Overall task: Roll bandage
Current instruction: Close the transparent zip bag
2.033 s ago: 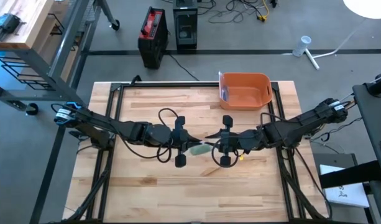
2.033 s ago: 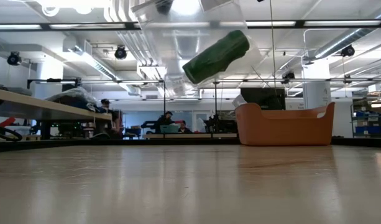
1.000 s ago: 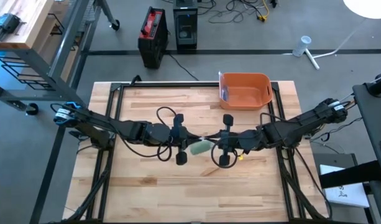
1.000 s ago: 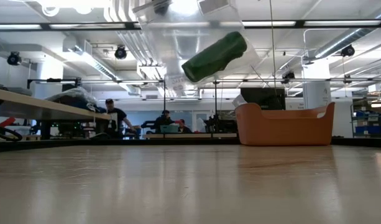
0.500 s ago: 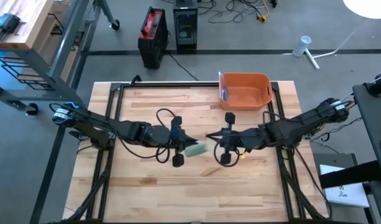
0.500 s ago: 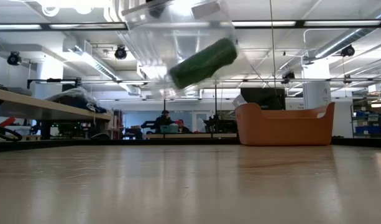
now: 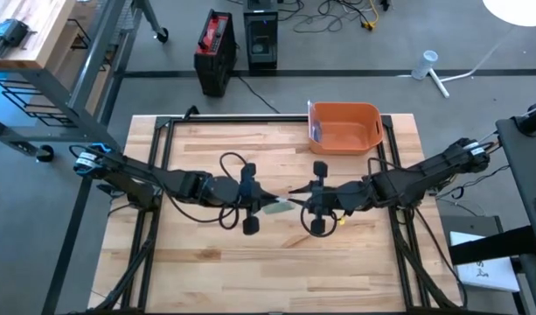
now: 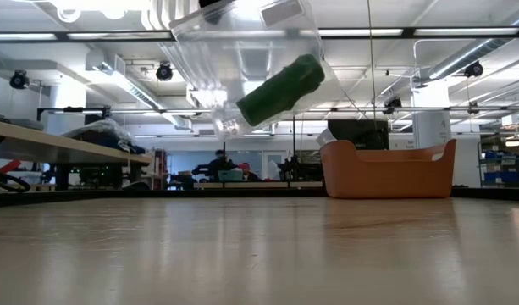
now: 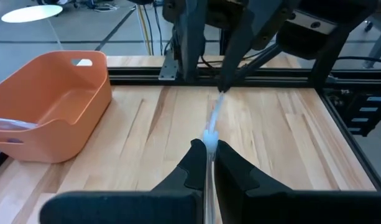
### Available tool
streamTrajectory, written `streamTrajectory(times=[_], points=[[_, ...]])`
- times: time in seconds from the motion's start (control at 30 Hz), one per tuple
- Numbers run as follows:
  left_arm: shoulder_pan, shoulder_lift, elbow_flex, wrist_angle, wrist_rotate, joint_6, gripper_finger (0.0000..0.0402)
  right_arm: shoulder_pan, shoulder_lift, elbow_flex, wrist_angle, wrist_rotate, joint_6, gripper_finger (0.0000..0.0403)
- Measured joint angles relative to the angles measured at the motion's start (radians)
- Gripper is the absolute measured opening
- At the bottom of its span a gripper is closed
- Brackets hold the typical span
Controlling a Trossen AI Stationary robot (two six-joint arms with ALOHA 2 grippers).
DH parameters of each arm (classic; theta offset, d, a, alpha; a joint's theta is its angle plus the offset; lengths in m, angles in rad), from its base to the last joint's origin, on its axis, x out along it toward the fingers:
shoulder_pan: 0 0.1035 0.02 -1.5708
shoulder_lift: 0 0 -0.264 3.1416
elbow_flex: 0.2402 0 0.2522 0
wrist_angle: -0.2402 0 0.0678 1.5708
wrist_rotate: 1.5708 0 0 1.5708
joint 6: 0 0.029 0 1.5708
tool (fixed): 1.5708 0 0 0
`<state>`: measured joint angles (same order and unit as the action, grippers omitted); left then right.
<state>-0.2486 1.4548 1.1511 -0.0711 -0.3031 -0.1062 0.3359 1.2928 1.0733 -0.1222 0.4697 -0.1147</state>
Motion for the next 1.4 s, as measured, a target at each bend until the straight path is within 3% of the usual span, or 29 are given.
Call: streamTrajectory(times=[0.23, 1.07, 1.4], points=[[-0.006, -0.001, 0.0, 0.018, -0.002, 0.019, 0.0005, -0.001, 0.006, 0.0, 0.001, -0.12, 0.01, 0.0101], [-0.01, -0.002, 0.0, 0.07, 0.008, 0.047, 0.0007, -0.016, 0.019, 0.0, 0.076, -0.079, -0.03, 0.0007], [-0.009, -0.007, 0.0, 0.05, 0.008, 0.046, 0.0007, -0.016, 0.022, 0.0, 0.053, -0.056, -0.044, 0.0001]])
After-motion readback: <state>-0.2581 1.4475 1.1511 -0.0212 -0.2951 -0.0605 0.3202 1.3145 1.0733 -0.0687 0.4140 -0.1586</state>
